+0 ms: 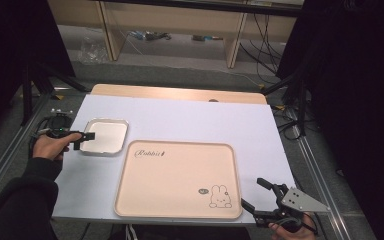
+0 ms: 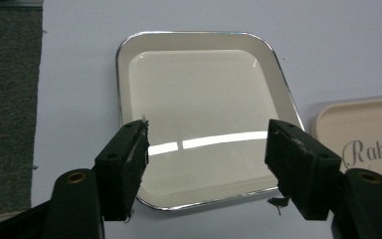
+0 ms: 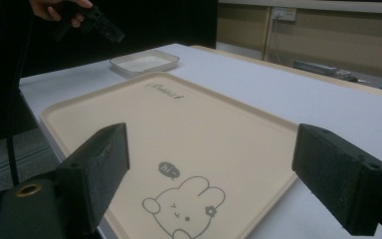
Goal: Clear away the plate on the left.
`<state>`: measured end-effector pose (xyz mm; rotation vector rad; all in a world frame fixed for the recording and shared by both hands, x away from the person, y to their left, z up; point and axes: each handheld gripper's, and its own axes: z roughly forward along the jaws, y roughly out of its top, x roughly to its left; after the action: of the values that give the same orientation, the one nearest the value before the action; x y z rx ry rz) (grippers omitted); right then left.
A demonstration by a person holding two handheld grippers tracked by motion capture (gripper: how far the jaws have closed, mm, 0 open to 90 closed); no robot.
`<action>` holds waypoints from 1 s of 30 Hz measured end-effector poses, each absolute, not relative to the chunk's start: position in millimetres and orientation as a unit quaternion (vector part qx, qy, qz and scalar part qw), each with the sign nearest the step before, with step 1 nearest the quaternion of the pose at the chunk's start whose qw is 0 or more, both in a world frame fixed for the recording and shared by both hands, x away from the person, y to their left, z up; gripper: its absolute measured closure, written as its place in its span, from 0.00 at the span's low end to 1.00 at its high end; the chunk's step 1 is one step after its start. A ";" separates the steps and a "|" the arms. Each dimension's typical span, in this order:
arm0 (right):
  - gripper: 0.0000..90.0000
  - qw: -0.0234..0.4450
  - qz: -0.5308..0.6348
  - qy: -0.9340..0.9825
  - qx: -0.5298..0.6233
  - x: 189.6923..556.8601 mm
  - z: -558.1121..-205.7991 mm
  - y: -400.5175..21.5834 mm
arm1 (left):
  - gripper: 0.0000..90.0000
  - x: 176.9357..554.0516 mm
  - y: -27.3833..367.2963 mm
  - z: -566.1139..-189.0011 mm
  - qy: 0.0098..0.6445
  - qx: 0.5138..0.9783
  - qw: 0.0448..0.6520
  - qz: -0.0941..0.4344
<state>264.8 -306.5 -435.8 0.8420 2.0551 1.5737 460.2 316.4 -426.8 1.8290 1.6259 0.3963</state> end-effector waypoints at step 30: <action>0.18 0.208 0.566 0.739 0.299 265.2 -435.7 -307.0 | 0.71 508.4 337.2 -467.5 0.640 0.713 0.256 0.131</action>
<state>265.2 -307.0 -435.7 0.8324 2.0582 1.5760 508.4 337.2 -467.5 1.9347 1.7377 0.3555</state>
